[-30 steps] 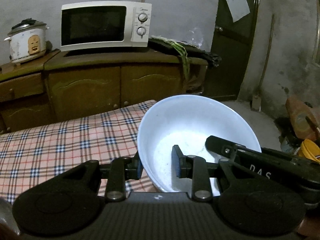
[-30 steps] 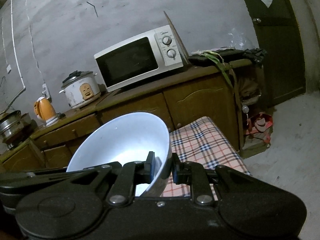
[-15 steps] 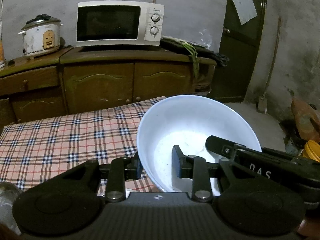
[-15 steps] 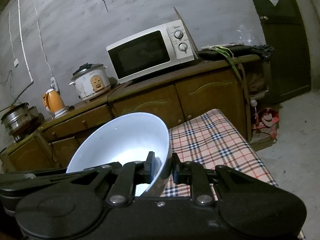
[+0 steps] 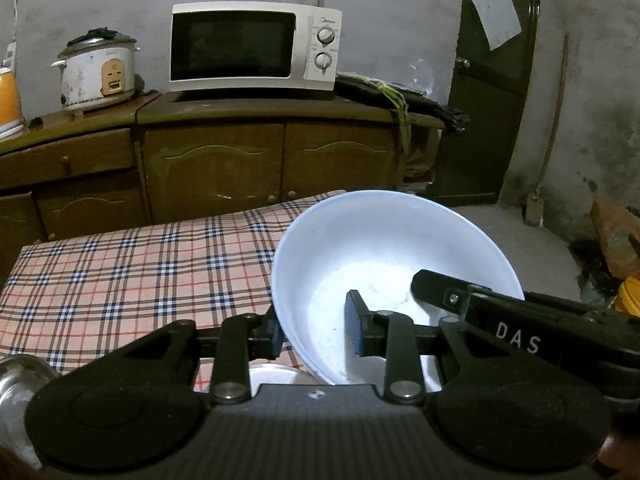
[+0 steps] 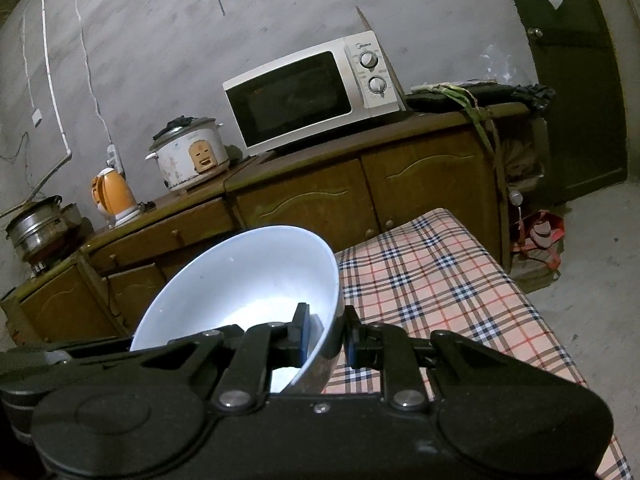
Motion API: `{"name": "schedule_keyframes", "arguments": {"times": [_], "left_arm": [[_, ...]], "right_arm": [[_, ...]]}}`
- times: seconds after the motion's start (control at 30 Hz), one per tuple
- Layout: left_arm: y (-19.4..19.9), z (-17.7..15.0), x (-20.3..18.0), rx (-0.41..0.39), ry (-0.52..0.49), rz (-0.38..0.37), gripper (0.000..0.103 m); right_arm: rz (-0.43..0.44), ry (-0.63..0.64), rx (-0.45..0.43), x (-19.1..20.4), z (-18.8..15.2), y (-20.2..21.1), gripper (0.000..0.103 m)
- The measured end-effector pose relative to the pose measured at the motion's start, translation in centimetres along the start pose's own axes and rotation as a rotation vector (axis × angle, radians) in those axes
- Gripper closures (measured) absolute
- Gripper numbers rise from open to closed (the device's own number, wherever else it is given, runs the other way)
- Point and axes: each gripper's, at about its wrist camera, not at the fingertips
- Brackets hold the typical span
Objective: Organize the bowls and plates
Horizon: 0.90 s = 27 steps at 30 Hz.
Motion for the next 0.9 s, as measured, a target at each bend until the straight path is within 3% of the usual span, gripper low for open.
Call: {"name": "schedule_keyframes", "arguments": {"times": [0.9], "left_arm": [[0.3, -1.3, 0.7, 0.005, -0.007, 0.009, 0.071]], "right_arm": [[-0.014, 0.001, 0.018, 0.6, -1.8, -0.3, 0.079]]}}
Point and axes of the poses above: each gripper's, at about its wrist camera, not at the fingertips, and y roughly against the way its jaws point, x to its left, z to its top, and after that the axes turned 8 degrees about z, right-handed
